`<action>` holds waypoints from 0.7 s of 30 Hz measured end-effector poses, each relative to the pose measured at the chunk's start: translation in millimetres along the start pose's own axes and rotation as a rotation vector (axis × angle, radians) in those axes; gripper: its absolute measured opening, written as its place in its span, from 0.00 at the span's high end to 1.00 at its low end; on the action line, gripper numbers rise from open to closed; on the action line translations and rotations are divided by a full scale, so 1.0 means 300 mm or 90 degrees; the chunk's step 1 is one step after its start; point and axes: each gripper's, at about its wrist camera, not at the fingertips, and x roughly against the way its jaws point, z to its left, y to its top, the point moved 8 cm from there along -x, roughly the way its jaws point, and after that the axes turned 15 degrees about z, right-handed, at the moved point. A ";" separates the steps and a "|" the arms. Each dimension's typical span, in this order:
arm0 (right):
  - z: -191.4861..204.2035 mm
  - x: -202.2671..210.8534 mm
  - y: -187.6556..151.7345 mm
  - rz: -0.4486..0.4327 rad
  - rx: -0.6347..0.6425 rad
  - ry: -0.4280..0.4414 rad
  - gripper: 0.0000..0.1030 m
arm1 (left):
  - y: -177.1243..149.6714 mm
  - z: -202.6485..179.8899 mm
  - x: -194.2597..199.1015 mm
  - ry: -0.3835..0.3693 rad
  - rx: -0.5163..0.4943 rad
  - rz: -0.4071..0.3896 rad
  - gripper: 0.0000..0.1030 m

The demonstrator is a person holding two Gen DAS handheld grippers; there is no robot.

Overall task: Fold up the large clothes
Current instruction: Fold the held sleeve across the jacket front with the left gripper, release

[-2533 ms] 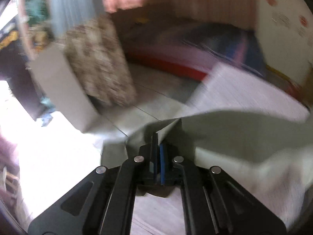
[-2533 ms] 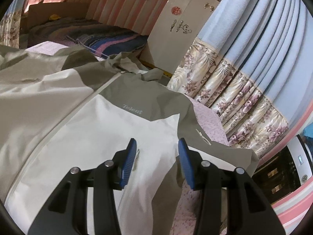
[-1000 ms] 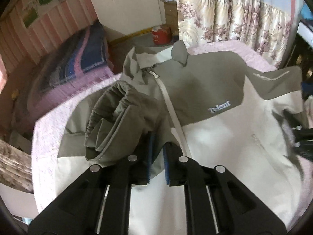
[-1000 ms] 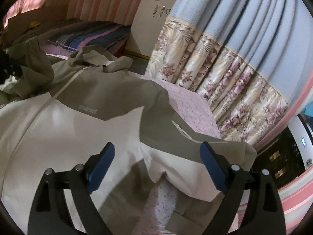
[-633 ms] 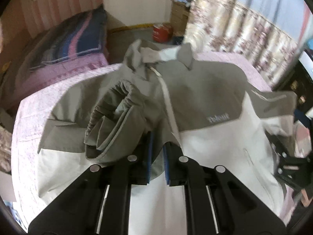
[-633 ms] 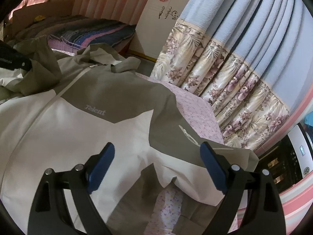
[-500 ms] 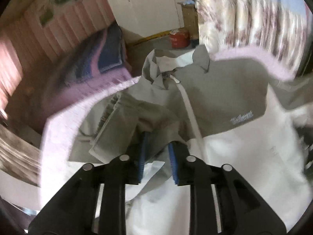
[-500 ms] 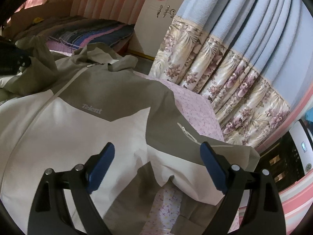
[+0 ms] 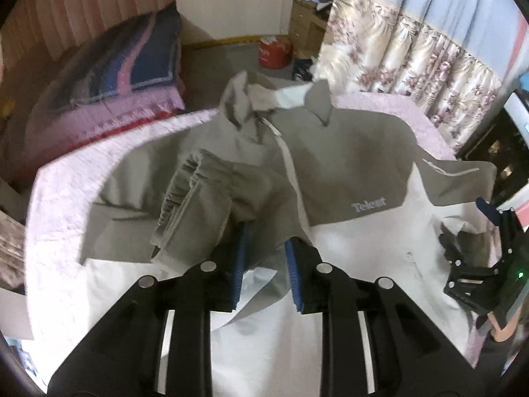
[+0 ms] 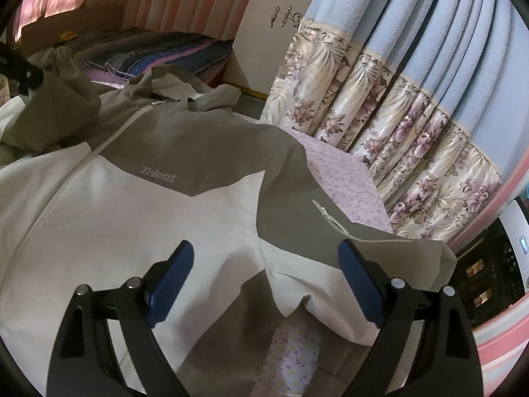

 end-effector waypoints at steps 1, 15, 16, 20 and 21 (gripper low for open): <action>0.003 -0.002 0.003 -0.001 0.000 0.001 0.13 | -0.003 -0.002 0.015 0.004 -0.006 -0.005 0.78; 0.022 0.004 -0.001 -0.008 0.000 0.013 0.13 | -0.068 0.053 0.130 0.076 -0.078 -0.140 0.53; 0.021 0.008 0.000 -0.009 -0.001 0.014 0.13 | -0.078 0.058 0.128 0.074 -0.081 -0.139 0.53; 0.021 0.014 0.000 -0.011 0.005 0.007 0.13 | -0.143 0.027 0.140 0.099 -0.143 -0.166 0.46; 0.021 0.016 0.001 -0.011 0.004 0.008 0.13 | -0.161 0.022 0.143 0.103 -0.155 -0.175 0.45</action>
